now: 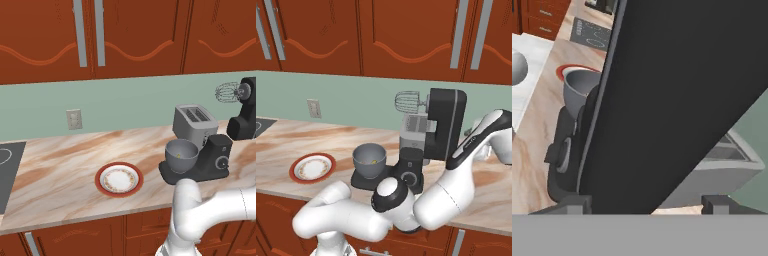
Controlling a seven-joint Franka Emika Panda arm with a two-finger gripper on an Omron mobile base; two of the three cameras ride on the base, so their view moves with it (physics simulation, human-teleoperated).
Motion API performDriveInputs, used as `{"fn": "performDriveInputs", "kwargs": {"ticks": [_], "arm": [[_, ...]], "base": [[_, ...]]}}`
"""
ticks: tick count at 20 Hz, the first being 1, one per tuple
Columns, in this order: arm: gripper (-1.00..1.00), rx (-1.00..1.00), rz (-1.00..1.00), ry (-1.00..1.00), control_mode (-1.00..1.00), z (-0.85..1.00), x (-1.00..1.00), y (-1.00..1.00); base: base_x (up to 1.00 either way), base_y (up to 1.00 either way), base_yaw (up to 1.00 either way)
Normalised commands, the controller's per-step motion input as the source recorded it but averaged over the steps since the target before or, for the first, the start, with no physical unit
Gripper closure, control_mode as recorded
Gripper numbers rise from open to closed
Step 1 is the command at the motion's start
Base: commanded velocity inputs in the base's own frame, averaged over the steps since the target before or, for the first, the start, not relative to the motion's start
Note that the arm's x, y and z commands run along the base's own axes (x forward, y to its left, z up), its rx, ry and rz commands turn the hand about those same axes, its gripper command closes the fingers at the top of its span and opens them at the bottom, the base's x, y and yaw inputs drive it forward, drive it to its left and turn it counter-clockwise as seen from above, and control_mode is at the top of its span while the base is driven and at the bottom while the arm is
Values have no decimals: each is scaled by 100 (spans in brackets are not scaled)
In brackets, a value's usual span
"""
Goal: Add butter and sugar cubes to the stand mixer bowl and then turn on the stand mixer to begin making frosting.
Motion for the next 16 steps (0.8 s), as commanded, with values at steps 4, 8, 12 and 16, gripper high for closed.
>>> {"fn": "performDriveInputs", "kwargs": {"ticks": [4,8,12,16], "arm": [[-100,-1,8,0,-100,0,-13,58],[-100,-2,3,0,-100,8,-25,62],[-100,-4,0,0,-100,9,-24,71],[-100,-4,0,0,-100,6,-20,72]], "base": [[0,0,0],[0,0,0],[0,0,0],[0,0,0]]}}
